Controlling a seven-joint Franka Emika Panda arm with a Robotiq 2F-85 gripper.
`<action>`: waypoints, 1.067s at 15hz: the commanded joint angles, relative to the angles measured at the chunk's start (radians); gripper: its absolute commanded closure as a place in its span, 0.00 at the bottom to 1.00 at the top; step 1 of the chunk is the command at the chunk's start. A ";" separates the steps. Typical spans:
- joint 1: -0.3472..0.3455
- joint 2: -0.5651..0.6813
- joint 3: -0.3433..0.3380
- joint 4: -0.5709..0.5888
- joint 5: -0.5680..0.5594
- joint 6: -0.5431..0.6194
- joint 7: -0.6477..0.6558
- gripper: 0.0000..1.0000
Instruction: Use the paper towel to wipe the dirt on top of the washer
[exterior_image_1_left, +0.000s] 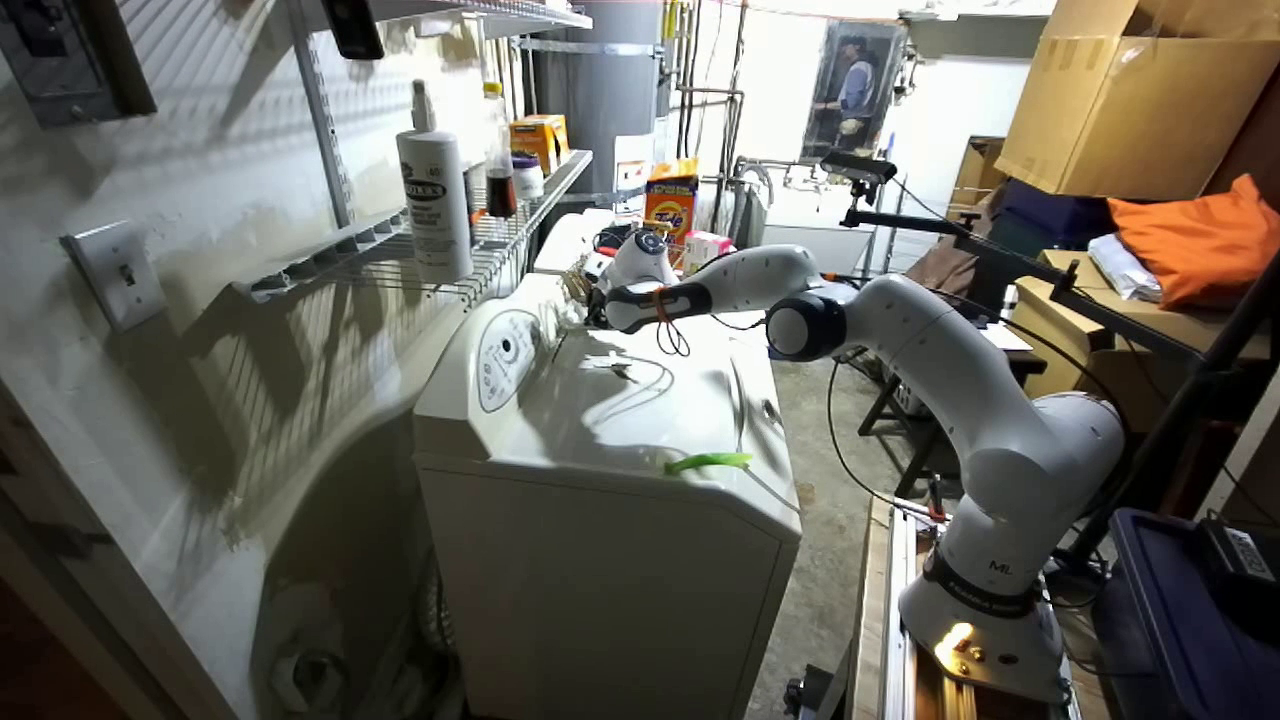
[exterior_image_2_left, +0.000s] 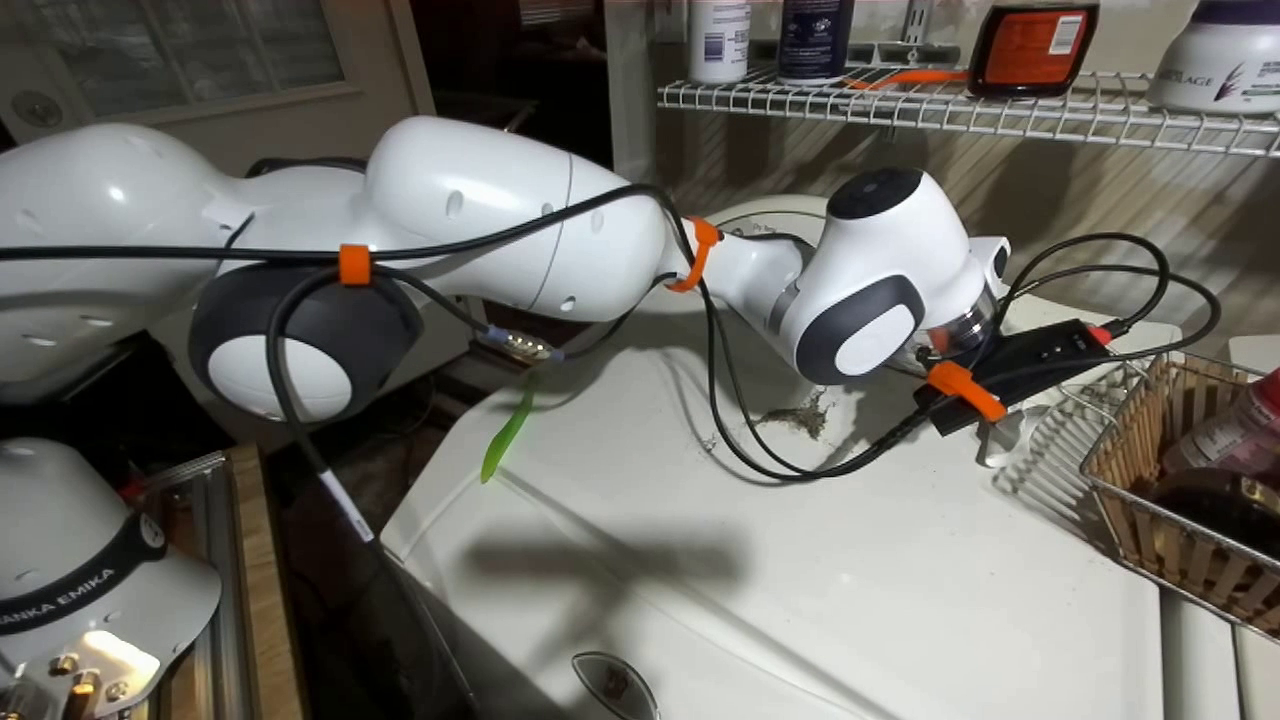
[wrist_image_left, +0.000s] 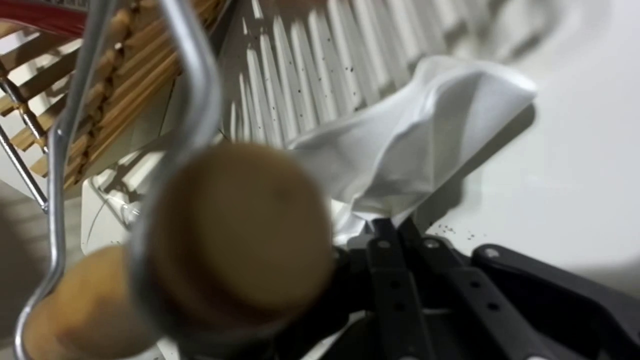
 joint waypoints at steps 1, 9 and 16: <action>0.010 0.025 -0.027 0.033 -0.019 0.006 0.002 0.99; 0.001 0.024 0.010 0.025 0.045 -0.087 -0.095 0.99; -0.048 -0.031 0.140 -0.002 0.080 -0.343 -0.204 0.99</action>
